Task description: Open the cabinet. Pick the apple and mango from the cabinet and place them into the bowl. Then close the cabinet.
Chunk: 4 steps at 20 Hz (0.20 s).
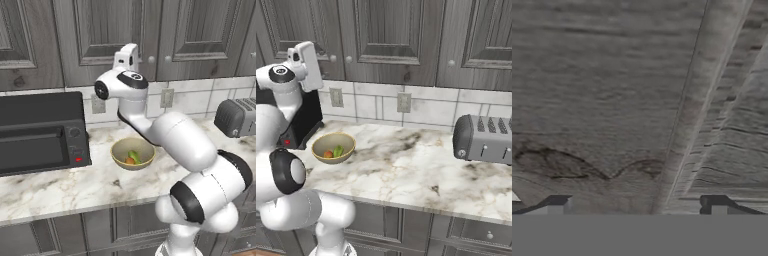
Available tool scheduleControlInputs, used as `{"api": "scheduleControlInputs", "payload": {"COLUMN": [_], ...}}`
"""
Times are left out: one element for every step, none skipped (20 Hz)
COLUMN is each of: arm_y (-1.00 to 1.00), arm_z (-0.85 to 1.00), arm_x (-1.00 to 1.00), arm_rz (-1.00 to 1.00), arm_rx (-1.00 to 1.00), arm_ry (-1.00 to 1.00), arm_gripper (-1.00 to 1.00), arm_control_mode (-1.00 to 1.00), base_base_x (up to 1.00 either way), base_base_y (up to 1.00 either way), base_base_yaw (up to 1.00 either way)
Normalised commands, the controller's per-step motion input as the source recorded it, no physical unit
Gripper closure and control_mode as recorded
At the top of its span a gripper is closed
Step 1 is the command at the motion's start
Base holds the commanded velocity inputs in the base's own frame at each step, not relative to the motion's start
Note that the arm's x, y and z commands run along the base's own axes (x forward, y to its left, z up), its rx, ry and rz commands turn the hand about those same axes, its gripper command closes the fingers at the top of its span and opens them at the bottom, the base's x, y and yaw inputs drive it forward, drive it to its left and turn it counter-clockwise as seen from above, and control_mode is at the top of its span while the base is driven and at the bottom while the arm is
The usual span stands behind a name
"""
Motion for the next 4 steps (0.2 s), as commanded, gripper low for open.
{"api": "scheduleControlInputs", "payload": {"arm_y": [-0.04,-0.04,0.00,0.00], "arm_z": [-0.26,-0.29,-0.33,-0.34], "arm_x": [0.78,0.77,0.78,0.74], "arm_rz": [0.13,0.13,0.15,0.15], "arm_rx": [0.00,0.00,0.00,0.00], "arm_ry": [-0.04,-0.05,-0.05,-0.07], "arm_gripper": [-1.00,-1.00,-1.00,-1.00], "arm_control_mode": [-1.00,-1.00,-1.00,-1.00], "base_base_x": [0.00,0.00,0.00,0.00], "base_base_y": [0.00,0.00,0.00,0.00], "base_base_yaw": [0.00,0.00,0.00,0.00]}}
